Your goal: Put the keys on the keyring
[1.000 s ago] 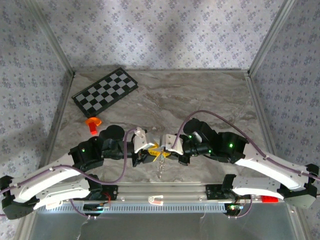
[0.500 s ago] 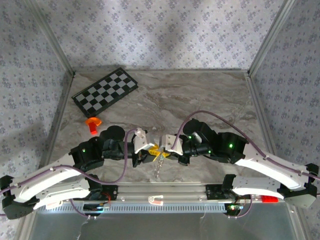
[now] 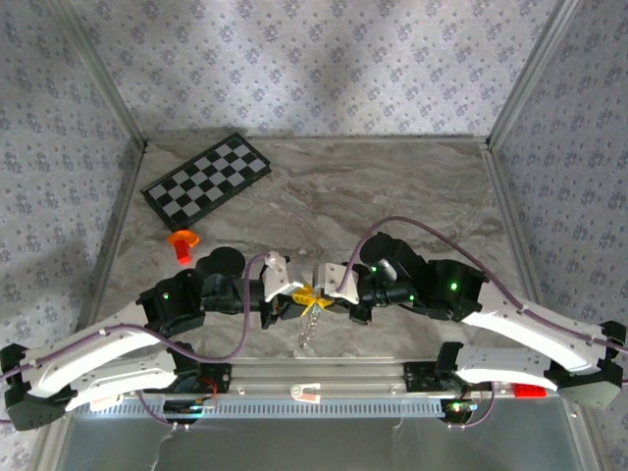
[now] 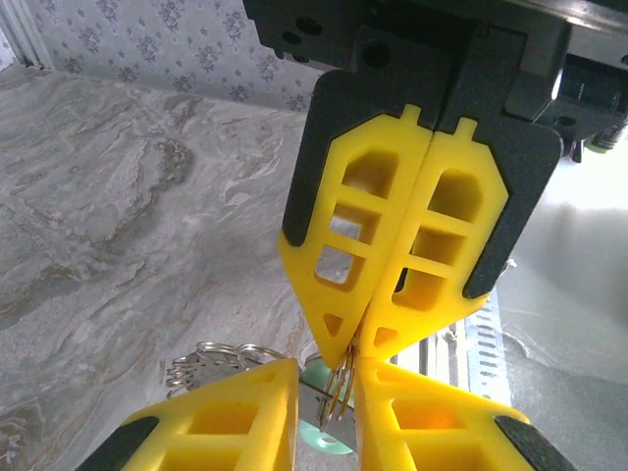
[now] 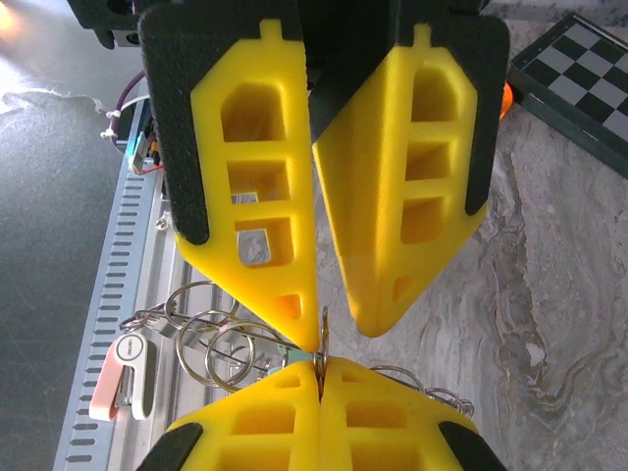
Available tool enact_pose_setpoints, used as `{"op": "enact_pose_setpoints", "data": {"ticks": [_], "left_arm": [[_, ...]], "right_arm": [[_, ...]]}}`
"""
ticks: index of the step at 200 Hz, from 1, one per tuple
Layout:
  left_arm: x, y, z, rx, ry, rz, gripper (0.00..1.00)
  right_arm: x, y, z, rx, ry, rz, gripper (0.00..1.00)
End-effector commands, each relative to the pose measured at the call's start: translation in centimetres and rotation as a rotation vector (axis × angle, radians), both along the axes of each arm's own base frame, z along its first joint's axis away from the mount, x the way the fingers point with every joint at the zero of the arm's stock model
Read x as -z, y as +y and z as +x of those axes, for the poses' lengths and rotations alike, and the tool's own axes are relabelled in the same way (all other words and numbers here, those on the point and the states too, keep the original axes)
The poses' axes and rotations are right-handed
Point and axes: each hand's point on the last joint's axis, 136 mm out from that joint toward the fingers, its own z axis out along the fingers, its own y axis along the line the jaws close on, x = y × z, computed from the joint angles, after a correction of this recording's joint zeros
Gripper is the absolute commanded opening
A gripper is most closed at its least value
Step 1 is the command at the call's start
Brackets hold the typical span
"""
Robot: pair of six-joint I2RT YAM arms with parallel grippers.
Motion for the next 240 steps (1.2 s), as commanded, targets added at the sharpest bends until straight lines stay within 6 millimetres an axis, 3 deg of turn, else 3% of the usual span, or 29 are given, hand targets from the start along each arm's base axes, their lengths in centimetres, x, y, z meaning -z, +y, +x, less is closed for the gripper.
{"op": "enact_pose_setpoints", "data": {"ticks": [1, 105, 142, 202, 240], "left_arm": [[-0.39, -0.11, -0.07, 0.004, -0.002, -0.024, 0.19], [-0.83, 0.04, -0.10, 0.003, -0.012, -0.031, 0.06], [-0.71, 0.38, 0.12, -0.019, -0.010, -0.027, 0.14], [-0.28, 0.79, 0.43, -0.049, -0.002, -0.015, 0.13], [0.06, 0.62, 0.37, -0.043, 0.003, -0.011, 0.06]], "right_arm": [[-2.42, 0.49, -0.83, -0.041, -0.016, 0.092, 0.00], [-2.87, 0.31, -0.86, -0.041, -0.019, 0.106, 0.00], [-2.79, 0.23, -0.85, -0.041, -0.016, 0.102, 0.00], [-2.91, 0.09, -0.76, -0.036, -0.020, 0.110, 0.00], [-2.88, 0.01, -0.71, -0.031, -0.021, 0.111, 0.00]]}}
